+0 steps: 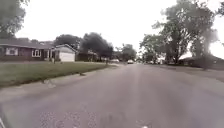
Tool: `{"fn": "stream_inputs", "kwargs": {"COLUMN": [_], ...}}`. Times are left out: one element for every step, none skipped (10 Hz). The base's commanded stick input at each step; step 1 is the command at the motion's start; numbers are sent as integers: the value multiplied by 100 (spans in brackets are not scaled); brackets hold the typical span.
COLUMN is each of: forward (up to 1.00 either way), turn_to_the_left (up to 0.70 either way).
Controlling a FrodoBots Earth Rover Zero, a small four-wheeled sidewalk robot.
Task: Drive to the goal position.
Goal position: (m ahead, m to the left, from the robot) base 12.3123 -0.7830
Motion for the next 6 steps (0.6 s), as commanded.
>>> {"fn": "stream_inputs", "kwargs": {"forward": [70, 70, 70, 70, 70, 70], "turn_to_the_left": [0, 0, 0, 0, 0, 0]}}
